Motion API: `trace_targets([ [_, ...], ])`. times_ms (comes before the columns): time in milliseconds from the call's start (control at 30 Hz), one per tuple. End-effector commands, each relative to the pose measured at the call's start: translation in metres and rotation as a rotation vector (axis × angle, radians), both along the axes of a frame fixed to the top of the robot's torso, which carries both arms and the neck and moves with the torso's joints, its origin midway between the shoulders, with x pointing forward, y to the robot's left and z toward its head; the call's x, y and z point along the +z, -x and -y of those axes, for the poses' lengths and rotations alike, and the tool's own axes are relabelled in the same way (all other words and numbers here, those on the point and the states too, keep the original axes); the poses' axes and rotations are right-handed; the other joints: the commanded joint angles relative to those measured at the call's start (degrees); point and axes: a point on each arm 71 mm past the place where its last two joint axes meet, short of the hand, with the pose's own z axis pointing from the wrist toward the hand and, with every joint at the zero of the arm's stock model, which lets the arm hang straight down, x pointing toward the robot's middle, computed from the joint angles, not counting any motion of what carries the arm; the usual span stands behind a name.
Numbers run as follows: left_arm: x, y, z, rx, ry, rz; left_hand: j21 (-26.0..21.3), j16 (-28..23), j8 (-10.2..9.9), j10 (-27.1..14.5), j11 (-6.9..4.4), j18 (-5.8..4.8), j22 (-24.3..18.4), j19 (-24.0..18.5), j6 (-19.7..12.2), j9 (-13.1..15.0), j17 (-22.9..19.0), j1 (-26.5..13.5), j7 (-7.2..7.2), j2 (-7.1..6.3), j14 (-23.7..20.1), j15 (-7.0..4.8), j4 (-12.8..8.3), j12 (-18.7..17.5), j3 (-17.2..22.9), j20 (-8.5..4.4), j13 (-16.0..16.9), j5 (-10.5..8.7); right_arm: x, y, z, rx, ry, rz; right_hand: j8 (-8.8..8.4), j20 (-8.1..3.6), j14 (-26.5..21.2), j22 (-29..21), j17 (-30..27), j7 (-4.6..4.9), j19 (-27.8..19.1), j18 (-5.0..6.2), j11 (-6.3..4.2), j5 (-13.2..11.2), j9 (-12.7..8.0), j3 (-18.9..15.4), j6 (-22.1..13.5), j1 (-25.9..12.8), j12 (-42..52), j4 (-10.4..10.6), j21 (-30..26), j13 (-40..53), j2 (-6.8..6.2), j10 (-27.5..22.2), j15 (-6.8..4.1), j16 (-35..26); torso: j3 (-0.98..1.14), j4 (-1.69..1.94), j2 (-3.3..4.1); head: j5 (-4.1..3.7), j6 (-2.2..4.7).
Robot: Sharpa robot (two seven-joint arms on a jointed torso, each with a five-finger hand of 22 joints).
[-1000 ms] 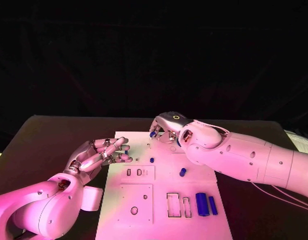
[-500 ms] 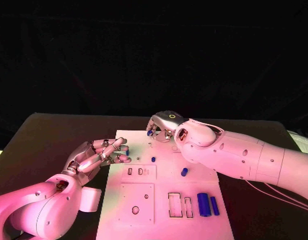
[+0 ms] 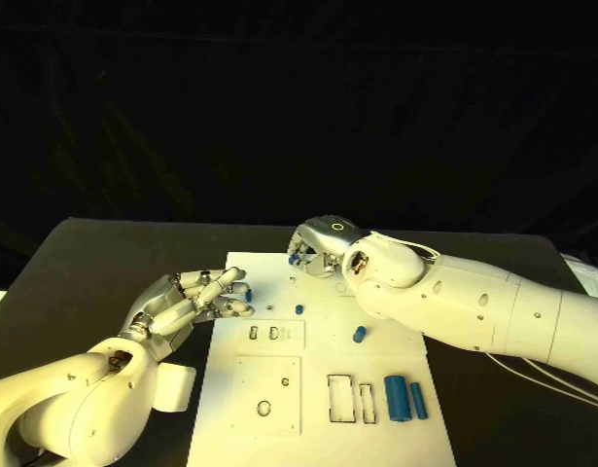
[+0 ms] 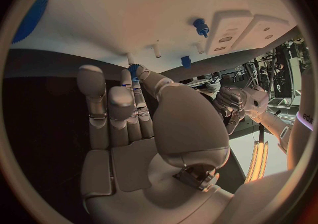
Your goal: Assemble the parts on the task board
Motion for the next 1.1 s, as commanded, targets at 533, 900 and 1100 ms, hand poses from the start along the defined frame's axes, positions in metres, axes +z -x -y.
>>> trace_targets([
  [533,0.0019,0.0001,0.0002,-0.017,0.011,0.005,0.1,0.1,-0.4,0.2,0.20,0.67,-0.1,0.5,0.2,-0.1,0.3,0.5,0.27,0.03,0.3,0.13,-0.3,-0.3,-0.1,0.08,0.0,-0.27,-0.0017,0.0034,0.0074,-0.031,0.027,0.003,0.20,-0.03,1.4,0.7,0.6,-0.12,-0.5,-0.42,-0.08,0.1,1.1,0.0,0.5,-0.1,0.2,0.6,0.9,0.0,-1.10,0.0,0.18,0.9,-0.09,0.29,0.15,-0.50,0.03],
  [900,0.0018,0.0001,0.0007,-0.021,0.011,0.003,0.1,0.1,-0.5,0.2,0.22,0.66,-0.1,0.5,0.2,-0.1,0.3,0.5,0.27,0.00,0.2,0.15,-0.3,-0.4,-0.2,0.09,0.0,-0.28,-0.0042,-0.0017,0.0070,-0.061,0.035,-0.013,-0.38,1.01,0.3,-2.6,-2.5,1.52,-3.0,-0.11,1.76,-0.2,-1.2,-1.0,-9.2,-1.9,-0.1,2.8,-1.1,-0.4,-5.11,-7.5,1.68,-0.9,-0.19,0.43,0.22,-0.67,0.02],
  [1100,0.0016,0.0000,0.0010,-0.022,0.011,0.001,0.1,0.1,-0.6,0.1,0.24,0.66,-0.2,0.5,0.1,-0.1,0.4,0.4,0.29,-0.01,0.2,0.17,-0.3,-0.5,-0.2,0.10,0.0,-0.29,-0.0049,-0.0028,0.0066,-0.065,0.035,-0.021,-0.24,1.77,-0.1,-3.8,-3.9,1.95,-4.1,0.18,2.46,-0.1,-1.3,-2.9,-11.8,-1.0,0.1,4.1,-2.0,-0.2,-5.81,-11.4,2.35,-1.7,-0.20,0.43,0.24,-0.66,-0.02],
])
